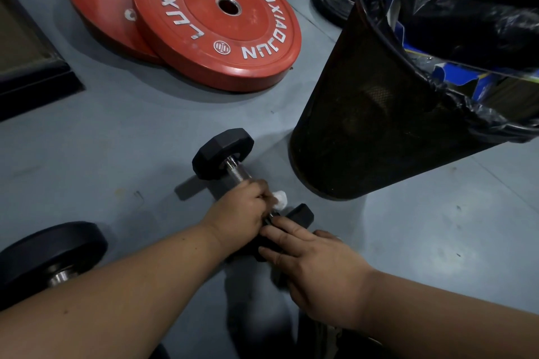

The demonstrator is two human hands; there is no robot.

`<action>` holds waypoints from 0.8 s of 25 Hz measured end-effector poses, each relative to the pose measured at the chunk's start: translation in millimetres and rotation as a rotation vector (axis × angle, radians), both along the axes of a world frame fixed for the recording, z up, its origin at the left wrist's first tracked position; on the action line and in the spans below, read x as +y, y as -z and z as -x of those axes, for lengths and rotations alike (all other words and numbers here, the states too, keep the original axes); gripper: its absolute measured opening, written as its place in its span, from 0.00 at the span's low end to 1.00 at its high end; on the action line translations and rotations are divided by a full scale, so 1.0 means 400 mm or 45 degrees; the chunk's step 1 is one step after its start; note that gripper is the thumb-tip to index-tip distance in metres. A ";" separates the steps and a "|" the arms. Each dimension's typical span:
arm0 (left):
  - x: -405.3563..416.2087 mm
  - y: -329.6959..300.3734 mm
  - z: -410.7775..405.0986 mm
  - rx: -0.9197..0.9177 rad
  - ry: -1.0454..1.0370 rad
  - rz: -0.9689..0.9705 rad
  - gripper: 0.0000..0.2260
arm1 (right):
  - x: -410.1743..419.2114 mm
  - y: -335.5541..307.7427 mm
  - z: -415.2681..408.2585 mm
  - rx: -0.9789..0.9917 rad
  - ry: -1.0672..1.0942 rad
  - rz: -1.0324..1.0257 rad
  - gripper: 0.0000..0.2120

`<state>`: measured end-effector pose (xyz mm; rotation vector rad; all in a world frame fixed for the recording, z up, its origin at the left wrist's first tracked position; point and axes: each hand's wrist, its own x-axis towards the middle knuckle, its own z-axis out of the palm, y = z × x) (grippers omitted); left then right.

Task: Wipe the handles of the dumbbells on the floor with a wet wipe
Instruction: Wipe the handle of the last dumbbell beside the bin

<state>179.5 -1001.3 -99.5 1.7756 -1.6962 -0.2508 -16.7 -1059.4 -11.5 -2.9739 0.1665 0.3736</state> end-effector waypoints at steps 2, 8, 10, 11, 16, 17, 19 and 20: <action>0.003 -0.005 0.004 0.042 -0.005 -0.003 0.12 | 0.002 0.000 -0.001 0.007 0.000 0.001 0.30; -0.001 0.003 -0.045 -0.015 -0.010 -0.028 0.14 | 0.006 0.001 0.001 0.010 0.023 -0.027 0.28; -0.007 -0.003 -0.074 0.043 -0.135 -0.067 0.11 | 0.006 0.000 0.000 0.013 0.031 -0.039 0.28; -0.009 -0.008 -0.087 0.061 -0.200 -0.068 0.10 | 0.005 0.000 -0.001 0.015 0.032 -0.042 0.28; -0.011 -0.035 -0.089 0.047 -0.369 -0.118 0.08 | 0.006 -0.003 -0.001 0.037 0.027 -0.051 0.29; -0.012 -0.039 -0.079 0.066 -0.396 -0.137 0.07 | 0.005 -0.001 -0.002 0.041 0.023 -0.051 0.29; -0.007 -0.042 -0.065 0.066 -0.358 -0.123 0.06 | 0.003 -0.001 -0.001 0.044 0.020 -0.053 0.29; -0.001 -0.041 -0.062 0.045 -0.299 -0.108 0.08 | 0.001 -0.001 0.000 0.042 0.023 -0.054 0.29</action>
